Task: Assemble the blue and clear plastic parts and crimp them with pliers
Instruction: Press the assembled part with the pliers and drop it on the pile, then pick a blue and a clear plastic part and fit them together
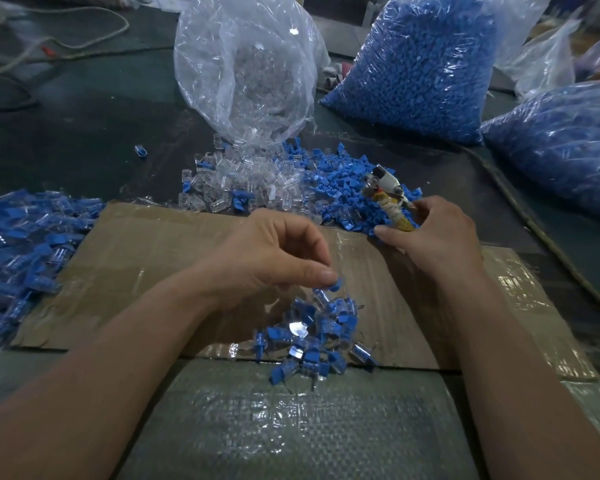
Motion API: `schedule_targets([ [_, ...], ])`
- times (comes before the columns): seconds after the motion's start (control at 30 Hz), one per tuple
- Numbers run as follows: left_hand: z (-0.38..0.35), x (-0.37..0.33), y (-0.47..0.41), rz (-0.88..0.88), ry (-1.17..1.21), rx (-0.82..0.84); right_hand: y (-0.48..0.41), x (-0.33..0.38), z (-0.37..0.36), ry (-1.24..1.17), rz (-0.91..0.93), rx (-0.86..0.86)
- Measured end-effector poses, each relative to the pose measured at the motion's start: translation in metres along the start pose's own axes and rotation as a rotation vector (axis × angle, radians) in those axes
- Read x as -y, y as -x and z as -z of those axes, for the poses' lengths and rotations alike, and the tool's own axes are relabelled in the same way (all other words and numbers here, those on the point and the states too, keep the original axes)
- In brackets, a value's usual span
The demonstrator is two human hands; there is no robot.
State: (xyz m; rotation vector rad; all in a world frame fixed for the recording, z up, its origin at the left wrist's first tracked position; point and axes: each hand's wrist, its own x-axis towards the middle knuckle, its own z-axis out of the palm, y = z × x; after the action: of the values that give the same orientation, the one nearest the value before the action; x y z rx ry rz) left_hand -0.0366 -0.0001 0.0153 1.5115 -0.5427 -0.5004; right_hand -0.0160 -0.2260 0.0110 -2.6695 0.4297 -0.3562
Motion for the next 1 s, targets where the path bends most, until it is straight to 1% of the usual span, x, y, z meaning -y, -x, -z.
schedule_targets([
  [0.2,-0.003,-0.002,0.003,0.028,-0.003,0.086,-0.003,-0.005,0.000,-0.026,-0.068,0.043],
  [0.27,-0.005,-0.004,0.004,0.027,0.017,0.059,-0.004,-0.006,0.001,-0.026,-0.089,0.058],
  [0.3,-0.005,-0.004,0.003,0.027,0.033,-0.017,-0.004,-0.007,0.001,-0.025,-0.098,0.065],
  [0.33,-0.005,-0.003,0.001,0.038,0.051,-0.138,-0.004,-0.007,0.001,-0.025,-0.104,0.073],
  [0.37,-0.004,-0.001,-0.001,0.060,0.056,-0.295,-0.005,-0.008,0.001,-0.024,-0.108,0.081],
  [0.4,0.000,0.003,-0.004,0.059,-0.035,-0.472,-0.005,-0.008,0.000,-0.021,-0.111,0.089],
  [0.43,0.005,0.006,-0.007,0.032,-0.240,-0.631,-0.005,-0.008,0.000,-0.015,-0.112,0.098],
  [0.47,0.011,0.010,-0.010,0.007,-0.461,-0.744,-0.006,-0.008,0.000,-0.003,-0.113,0.111],
  [0.5,0.017,0.012,-0.012,-0.007,-0.618,-0.805,-0.007,-0.007,0.001,0.013,-0.114,0.129],
  [0.53,0.023,0.015,-0.014,0.004,-0.716,-0.819,-0.008,-0.007,0.001,0.028,-0.119,0.147],
  [0.57,0.029,0.019,-0.016,0.028,-0.783,-0.792,-0.008,-0.006,0.001,0.039,-0.125,0.163],
  [0.7,0.036,0.030,-0.022,0.123,-0.990,-0.595,-0.008,-0.006,0.002,0.038,-0.136,0.180],
  [0.83,0.038,0.034,-0.024,0.135,-1.049,-0.538,-0.007,-0.005,0.003,0.038,-0.133,0.188],
  [0.9,0.040,0.035,-0.025,0.156,-1.081,-0.539,-0.007,-0.006,0.002,0.040,-0.125,0.188],
  [1.0,0.040,0.036,-0.025,0.174,-1.051,-0.566,-0.006,-0.006,0.001,0.054,-0.112,0.189],
])
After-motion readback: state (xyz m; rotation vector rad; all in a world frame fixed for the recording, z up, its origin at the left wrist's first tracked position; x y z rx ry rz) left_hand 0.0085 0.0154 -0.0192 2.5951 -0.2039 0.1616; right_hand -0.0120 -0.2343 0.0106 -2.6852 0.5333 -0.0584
